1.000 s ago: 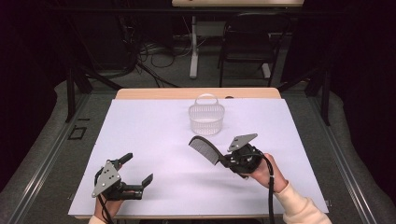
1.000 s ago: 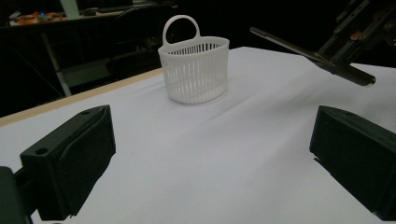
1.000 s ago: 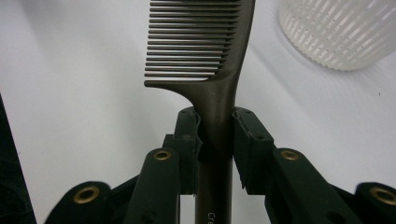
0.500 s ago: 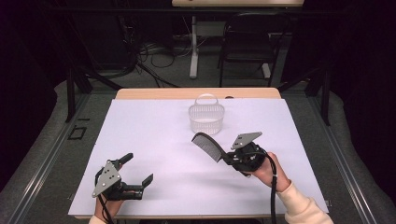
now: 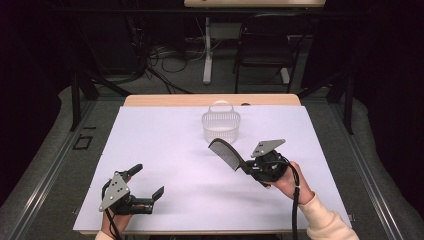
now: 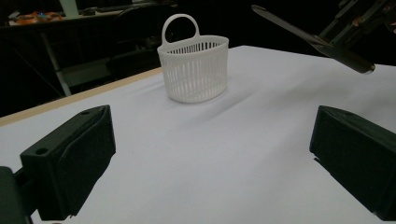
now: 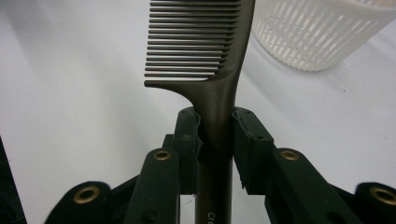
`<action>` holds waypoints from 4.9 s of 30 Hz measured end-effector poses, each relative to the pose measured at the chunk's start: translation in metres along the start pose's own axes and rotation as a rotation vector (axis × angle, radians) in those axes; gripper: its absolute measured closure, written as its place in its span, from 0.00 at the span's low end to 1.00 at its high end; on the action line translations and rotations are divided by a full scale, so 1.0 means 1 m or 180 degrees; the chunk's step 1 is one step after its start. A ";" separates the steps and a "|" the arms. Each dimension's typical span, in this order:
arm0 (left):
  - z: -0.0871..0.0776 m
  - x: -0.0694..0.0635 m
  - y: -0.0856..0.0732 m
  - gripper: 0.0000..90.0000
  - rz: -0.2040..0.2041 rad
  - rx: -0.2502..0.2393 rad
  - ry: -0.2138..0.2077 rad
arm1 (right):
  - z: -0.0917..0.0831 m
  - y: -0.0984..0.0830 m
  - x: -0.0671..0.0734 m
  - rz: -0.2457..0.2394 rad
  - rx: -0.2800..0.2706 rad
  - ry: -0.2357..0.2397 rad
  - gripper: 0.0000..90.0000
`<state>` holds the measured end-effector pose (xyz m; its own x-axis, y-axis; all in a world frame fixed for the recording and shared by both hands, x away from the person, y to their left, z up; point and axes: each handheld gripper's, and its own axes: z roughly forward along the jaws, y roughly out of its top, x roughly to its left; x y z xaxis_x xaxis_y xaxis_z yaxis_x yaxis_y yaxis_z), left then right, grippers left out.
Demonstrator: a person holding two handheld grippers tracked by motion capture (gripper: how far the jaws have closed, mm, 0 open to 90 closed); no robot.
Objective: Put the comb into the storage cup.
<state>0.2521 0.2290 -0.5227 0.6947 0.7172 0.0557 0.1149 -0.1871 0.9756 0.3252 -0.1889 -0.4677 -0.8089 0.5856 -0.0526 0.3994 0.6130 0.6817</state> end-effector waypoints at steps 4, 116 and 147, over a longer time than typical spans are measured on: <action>0.000 0.000 0.000 0.00 0.0002 0.0002 0.0000 | -0.002 0.000 -0.002 0.0024 -0.0026 -0.0017 0.81; 0.006 0.000 0.000 0.00 0.0040 0.0045 -0.0030 | -0.027 0.000 -0.062 0.0509 -0.0556 -0.0667 0.81; 0.008 0.000 0.000 0.00 0.0044 0.0039 -0.0044 | -0.022 0.026 -0.071 0.0452 -0.0626 -0.0692 0.81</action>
<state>0.2583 0.2236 -0.5243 0.7059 0.7052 0.0662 0.1138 -0.2052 0.9721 0.3839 -0.2265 -0.4304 -0.6317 0.7703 -0.0871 0.3933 0.4153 0.8203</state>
